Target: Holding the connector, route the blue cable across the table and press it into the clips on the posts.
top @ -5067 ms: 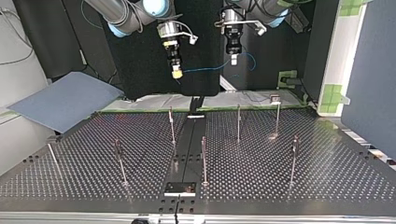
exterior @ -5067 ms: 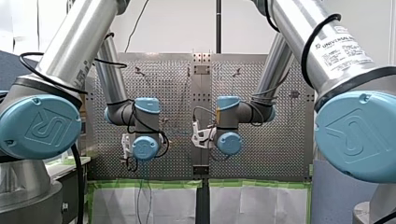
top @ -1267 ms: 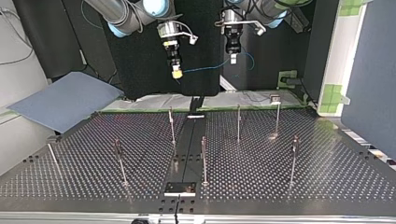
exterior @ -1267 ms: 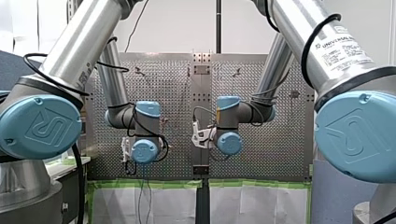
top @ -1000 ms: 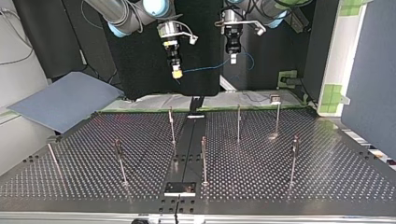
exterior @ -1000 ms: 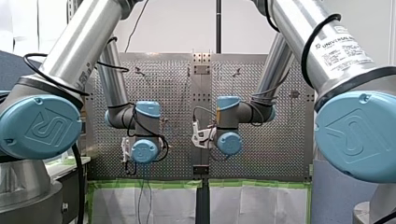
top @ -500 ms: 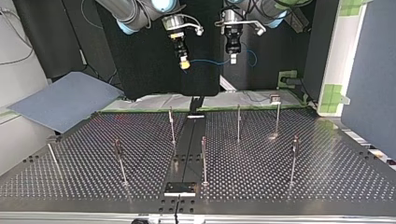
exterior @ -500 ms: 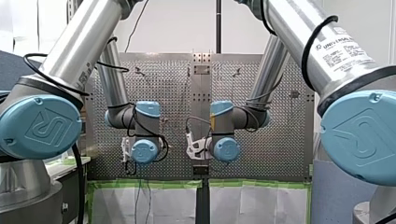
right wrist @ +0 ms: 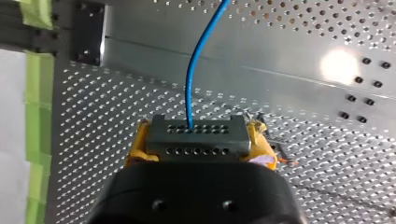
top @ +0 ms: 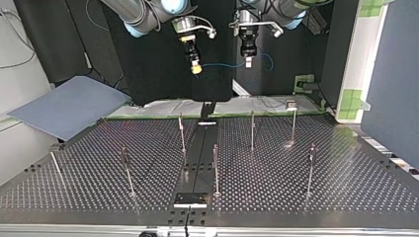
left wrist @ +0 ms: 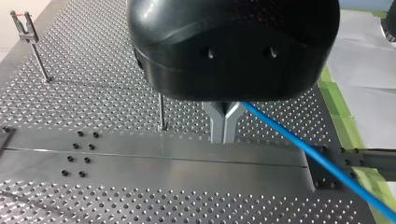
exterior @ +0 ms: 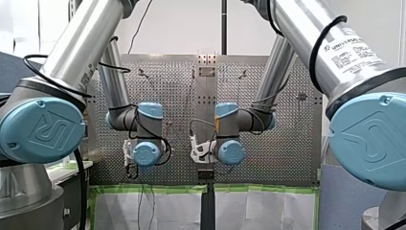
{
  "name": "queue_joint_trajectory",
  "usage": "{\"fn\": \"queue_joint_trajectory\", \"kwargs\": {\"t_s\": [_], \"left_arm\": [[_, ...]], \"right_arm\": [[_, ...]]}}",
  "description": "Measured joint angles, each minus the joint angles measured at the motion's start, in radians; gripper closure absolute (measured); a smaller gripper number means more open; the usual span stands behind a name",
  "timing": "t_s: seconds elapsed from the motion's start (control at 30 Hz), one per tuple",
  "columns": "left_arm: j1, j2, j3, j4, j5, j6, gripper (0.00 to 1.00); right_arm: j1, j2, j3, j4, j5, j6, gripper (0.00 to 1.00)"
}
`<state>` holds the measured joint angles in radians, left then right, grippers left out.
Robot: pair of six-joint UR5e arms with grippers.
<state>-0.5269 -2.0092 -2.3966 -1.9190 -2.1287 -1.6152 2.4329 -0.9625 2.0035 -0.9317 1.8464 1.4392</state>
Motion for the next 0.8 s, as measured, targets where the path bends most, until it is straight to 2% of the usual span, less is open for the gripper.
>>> {"fn": "queue_joint_trajectory", "kwargs": {"t_s": [0.13, 0.33, 0.6, 0.8], "left_arm": [[0.012, 0.035, 0.012, -0.035, 0.002, -0.002, 0.98], [0.03, 0.09, 0.05, -0.09, -0.029, 0.003, 0.98], [0.064, 0.159, 0.106, -0.159, -0.095, 0.018, 0.98], [0.11, 0.208, 0.118, -0.207, -0.131, 0.022, 0.98]], "right_arm": [[0.006, -0.026, -0.029, 0.026, -0.006, 0.006, 1.0], [0.01, -0.067, -0.08, 0.076, -0.039, 0.04, 1.0], [0.012, -0.074, -0.152, 0.148, -0.068, 0.081, 1.0], [0.007, -0.074, -0.208, 0.204, -0.096, 0.117, 1.0]]}}
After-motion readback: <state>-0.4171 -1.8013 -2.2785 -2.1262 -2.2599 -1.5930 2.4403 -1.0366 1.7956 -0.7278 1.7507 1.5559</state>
